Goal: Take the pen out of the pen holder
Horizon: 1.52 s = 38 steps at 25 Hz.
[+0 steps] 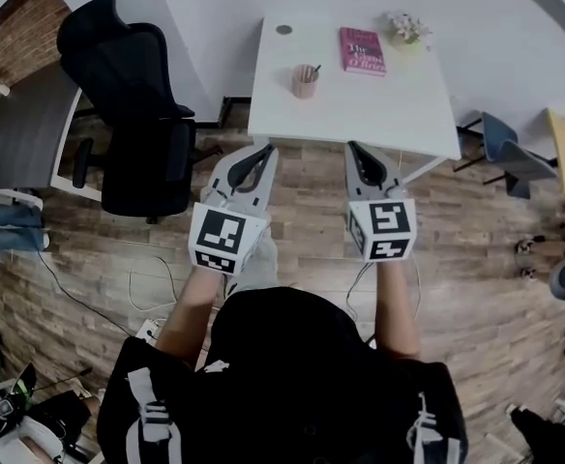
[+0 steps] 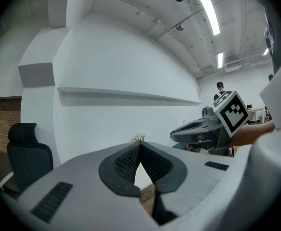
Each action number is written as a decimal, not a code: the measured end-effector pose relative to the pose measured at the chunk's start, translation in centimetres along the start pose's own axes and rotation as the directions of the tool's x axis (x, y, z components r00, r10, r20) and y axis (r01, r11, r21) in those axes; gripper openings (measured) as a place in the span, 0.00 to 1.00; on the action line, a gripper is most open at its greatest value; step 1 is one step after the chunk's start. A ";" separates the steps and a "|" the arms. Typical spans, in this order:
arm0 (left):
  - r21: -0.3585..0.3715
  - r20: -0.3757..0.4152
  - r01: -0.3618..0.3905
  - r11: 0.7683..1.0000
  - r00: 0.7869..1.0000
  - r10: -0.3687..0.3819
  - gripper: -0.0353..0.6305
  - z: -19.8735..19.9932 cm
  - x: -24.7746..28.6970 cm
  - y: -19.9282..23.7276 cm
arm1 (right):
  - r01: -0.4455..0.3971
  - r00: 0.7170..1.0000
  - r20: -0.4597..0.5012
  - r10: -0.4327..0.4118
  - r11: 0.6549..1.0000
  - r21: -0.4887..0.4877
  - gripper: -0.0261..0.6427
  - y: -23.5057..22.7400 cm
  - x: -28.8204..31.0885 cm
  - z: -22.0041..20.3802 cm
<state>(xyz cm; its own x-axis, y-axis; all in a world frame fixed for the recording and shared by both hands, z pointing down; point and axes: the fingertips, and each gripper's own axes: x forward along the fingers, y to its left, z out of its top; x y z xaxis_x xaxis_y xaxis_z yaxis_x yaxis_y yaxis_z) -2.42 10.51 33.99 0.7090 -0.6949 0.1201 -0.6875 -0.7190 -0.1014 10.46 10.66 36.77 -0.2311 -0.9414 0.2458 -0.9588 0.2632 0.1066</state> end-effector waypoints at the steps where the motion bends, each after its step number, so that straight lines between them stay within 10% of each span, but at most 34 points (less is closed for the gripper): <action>1: -0.002 0.000 0.001 1.000 1.000 -0.001 0.08 0.0 0.7 0.6 | 0.001 1.000 0.000 -0.001 1.000 -0.001 0.09 -0.3 0.8 0.2; 38: -0.078 -0.044 0.102 0.992 0.994 -0.105 0.08 -2.3 15.6 20.2 | 0.070 0.988 -0.137 -0.067 0.997 0.020 0.09 -2.9 23.9 3.3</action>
<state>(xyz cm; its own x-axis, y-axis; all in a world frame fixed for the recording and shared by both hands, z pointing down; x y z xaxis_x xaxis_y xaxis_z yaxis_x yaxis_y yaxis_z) -5.66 -14.83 36.10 0.7699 -0.6143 0.1730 -0.6221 -0.7829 -0.0115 7.16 -13.26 39.17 -0.1418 -0.9189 0.3680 -0.9757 0.1925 0.1047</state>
